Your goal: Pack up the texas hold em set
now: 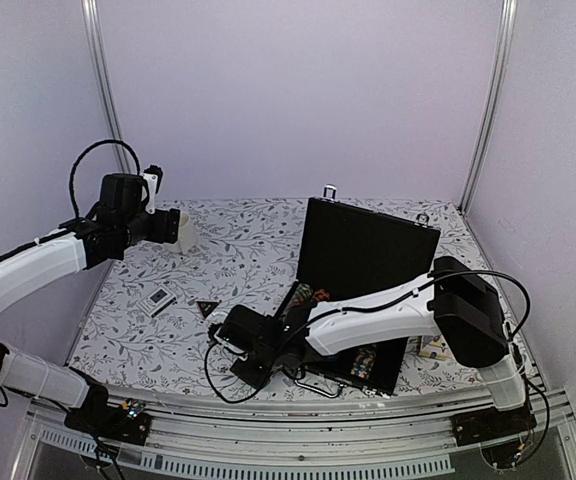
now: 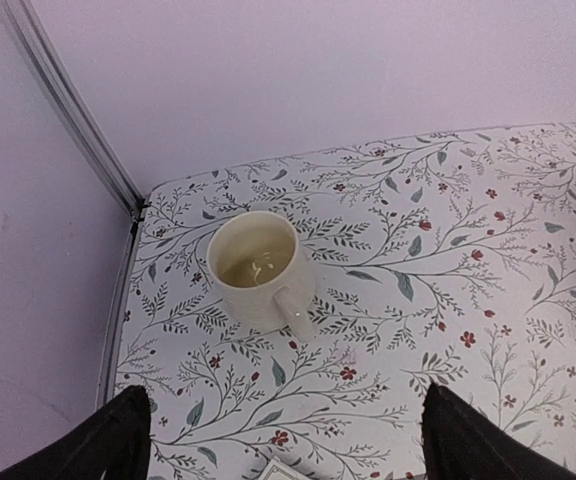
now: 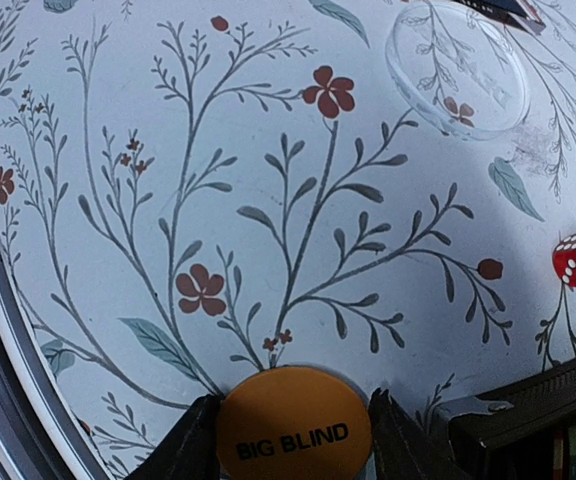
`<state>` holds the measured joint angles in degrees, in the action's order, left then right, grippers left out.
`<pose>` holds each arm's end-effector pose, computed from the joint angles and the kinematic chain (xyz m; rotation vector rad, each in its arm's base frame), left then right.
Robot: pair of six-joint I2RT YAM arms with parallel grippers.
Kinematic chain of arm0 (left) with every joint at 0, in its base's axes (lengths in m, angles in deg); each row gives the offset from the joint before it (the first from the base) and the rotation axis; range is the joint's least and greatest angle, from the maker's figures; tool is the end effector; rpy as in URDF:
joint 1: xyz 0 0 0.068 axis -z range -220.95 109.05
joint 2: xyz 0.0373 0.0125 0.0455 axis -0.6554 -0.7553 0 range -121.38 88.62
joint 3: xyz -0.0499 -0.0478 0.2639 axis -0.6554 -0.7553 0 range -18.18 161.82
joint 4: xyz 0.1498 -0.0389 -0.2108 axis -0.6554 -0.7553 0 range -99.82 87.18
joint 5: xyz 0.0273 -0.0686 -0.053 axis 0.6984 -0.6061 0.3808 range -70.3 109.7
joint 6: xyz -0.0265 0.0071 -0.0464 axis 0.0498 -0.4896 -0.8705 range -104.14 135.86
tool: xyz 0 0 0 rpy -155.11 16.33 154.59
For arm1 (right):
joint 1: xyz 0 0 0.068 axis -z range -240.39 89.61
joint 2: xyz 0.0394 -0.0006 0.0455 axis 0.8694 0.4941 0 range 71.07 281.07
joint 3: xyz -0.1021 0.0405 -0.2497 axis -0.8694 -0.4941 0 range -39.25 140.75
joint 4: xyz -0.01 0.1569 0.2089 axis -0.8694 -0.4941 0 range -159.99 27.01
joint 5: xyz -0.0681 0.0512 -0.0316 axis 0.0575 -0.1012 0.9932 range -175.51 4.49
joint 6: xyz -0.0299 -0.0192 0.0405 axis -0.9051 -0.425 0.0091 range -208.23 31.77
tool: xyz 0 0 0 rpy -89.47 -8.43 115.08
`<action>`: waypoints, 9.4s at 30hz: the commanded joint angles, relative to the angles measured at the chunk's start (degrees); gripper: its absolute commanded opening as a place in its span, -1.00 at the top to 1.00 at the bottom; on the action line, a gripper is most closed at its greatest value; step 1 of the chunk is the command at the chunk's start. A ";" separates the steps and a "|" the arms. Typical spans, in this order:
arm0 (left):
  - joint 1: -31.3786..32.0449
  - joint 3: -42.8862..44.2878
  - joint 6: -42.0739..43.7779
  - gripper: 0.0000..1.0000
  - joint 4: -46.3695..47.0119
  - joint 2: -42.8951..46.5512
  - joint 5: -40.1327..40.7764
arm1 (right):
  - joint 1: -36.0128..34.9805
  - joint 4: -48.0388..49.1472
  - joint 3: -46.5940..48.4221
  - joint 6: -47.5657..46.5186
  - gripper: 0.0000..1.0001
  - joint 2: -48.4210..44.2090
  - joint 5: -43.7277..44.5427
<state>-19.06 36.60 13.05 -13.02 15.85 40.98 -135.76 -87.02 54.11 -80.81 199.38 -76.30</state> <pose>0.2719 -0.0954 0.2964 0.1108 2.0253 0.1119 0.1254 0.4583 0.1360 -1.4119 2.1999 0.3217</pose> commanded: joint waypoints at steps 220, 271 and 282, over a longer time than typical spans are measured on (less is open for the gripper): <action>5.42 0.29 2.67 -0.90 0.08 4.80 6.08 | 10.40 -5.15 -21.40 38.87 0.96 -31.68 6.31; 6.67 0.07 2.92 -0.90 -0.21 2.37 7.15 | 15.96 8.52 -27.97 57.75 0.96 -21.98 3.70; 6.67 0.15 2.81 -0.89 -0.26 1.93 6.29 | 15.87 7.94 -29.11 59.00 0.96 -21.25 2.09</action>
<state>-13.01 36.19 15.45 -13.30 18.12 47.43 -119.85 -79.50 24.88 -22.39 176.63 -72.67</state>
